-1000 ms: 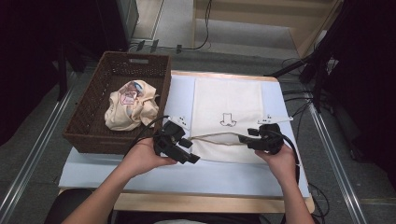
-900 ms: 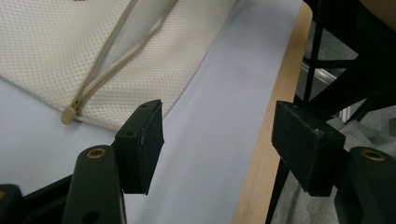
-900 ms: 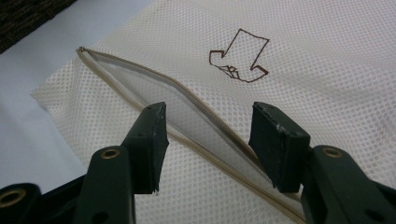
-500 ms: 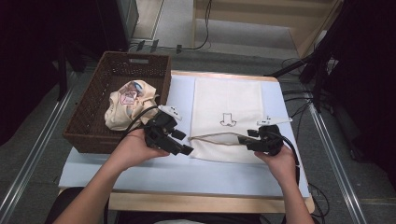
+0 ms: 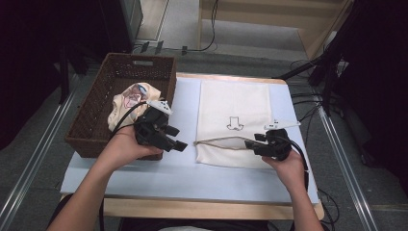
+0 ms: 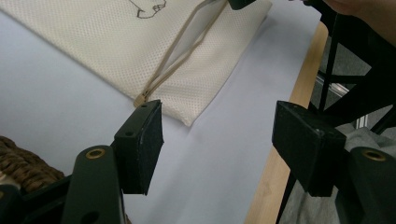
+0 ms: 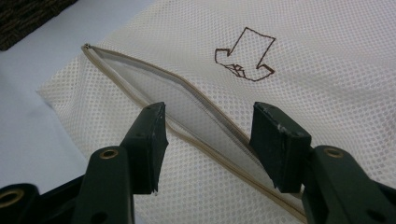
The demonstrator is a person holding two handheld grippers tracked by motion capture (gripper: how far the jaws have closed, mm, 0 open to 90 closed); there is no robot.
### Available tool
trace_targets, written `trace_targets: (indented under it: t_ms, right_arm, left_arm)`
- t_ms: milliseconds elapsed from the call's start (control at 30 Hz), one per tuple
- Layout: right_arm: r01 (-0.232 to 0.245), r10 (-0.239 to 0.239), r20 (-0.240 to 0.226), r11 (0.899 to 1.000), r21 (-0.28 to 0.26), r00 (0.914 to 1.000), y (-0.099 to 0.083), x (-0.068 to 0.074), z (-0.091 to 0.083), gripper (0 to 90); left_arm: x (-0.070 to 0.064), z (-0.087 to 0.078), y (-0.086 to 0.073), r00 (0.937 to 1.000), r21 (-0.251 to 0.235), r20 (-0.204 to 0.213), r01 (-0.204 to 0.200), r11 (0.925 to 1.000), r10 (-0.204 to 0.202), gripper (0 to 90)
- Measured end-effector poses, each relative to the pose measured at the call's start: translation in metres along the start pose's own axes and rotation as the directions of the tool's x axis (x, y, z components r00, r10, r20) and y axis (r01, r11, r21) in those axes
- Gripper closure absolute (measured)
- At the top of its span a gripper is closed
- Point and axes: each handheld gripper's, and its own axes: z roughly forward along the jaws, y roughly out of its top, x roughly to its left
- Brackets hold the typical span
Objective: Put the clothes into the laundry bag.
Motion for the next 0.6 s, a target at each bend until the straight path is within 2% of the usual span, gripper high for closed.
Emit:
trace_targets:
  t_ms: [100,233,433,467,600]
  right_arm:
    - [0.002,-0.002,-0.004,1.000,0.001,1.0000,0.000,0.001,0.001,46.5]
    - [0.004,-0.004,-0.014,1.000,0.001,0.9999,0.001,0.003,0.002,46.3]
    - [0.012,-0.012,-0.017,1.000,0.005,0.9998,0.001,0.003,0.002,46.1]
    - [0.008,-0.008,-0.021,1.000,0.003,0.9997,0.001,0.003,0.003,45.9]
    - [0.012,-0.012,-0.021,1.000,0.005,0.9997,0.002,0.004,0.004,45.7]
  left_arm:
    - [0.003,-0.005,-0.001,0.9999,0.007,-0.015,-0.001,1.0000,0.001,34.2]
    - [0.008,-0.015,-0.003,0.9997,-0.027,-0.015,0.020,0.9994,-0.020,34.1]
    - [0.015,-0.023,-0.005,0.9990,-0.037,-0.028,0.032,0.9988,-0.033,33.4]
    - [0.017,-0.027,-0.004,0.9984,-0.048,-0.045,0.033,0.9983,-0.036,32.2]
    - [0.025,-0.036,-0.003,0.9965,-0.070,-0.068,0.043,0.9966,-0.048,31.9]
